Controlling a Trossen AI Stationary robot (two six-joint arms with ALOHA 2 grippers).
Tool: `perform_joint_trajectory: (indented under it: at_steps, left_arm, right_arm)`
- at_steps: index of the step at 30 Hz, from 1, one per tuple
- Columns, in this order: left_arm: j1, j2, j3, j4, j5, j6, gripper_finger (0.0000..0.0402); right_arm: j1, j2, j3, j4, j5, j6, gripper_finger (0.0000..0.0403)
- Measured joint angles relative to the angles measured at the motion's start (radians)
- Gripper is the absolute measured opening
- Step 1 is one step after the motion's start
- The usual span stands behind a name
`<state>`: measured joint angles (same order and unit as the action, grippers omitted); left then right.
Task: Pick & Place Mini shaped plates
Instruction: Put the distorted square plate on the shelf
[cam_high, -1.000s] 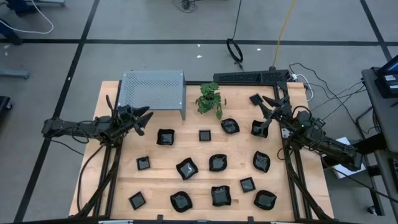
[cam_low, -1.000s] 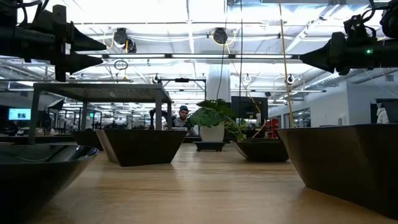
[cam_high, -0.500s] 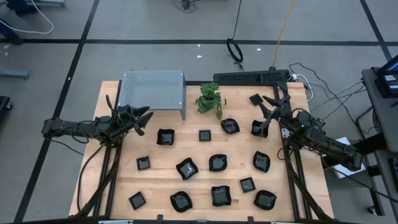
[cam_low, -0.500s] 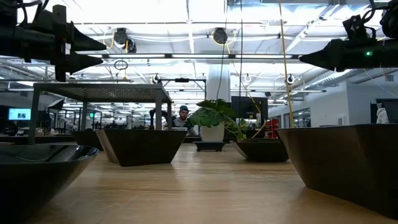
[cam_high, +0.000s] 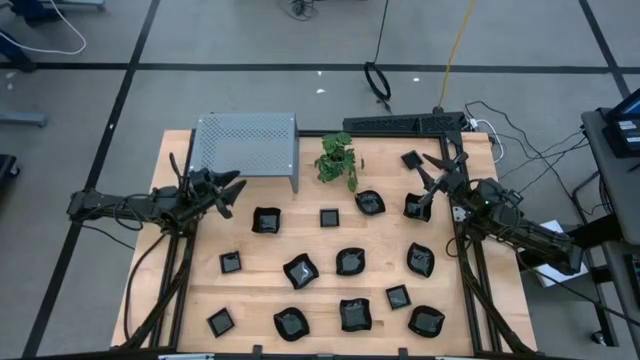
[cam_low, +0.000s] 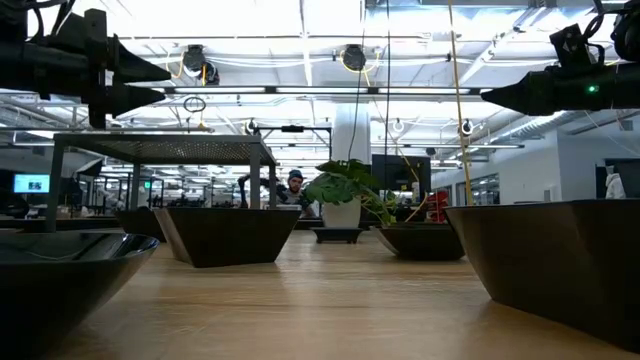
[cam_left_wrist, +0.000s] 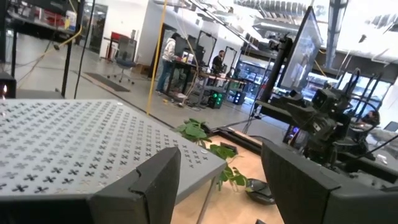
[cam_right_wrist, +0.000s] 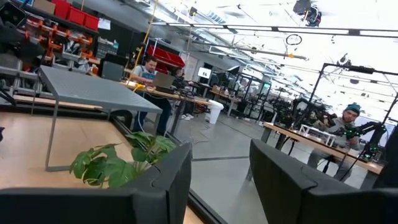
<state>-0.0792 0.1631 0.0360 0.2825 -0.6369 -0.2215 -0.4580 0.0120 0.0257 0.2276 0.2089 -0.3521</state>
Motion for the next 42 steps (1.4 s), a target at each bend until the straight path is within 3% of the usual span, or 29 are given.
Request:
perform_joint_trajectory:
  at_steps: [19,24,33,42]
  left_arm:
    - [0.0,0.0,0.0,0.008,0.001,-0.041,0.0228]
    - [0.001,0.0,0.0,0.046,0.001,-0.118,0.0228]
    - [0.0,0.0,0.001,0.142,0.111,0.141,0.0228]
    - [0.0,0.113,0.152,-0.017,0.122,0.187,0.0228]
  right_arm:
    - [0.0,0.0,0.0,0.0,-0.001,0.488,0.0153]
    - [0.0,0.0,0.0,0.0,-0.001,0.505,0.0153]
    - [0.0,0.0,0.0,0.0,-0.001,0.505,0.0153]
    - [0.0,0.0,0.0,0.0,0.001,0.505,0.0153]
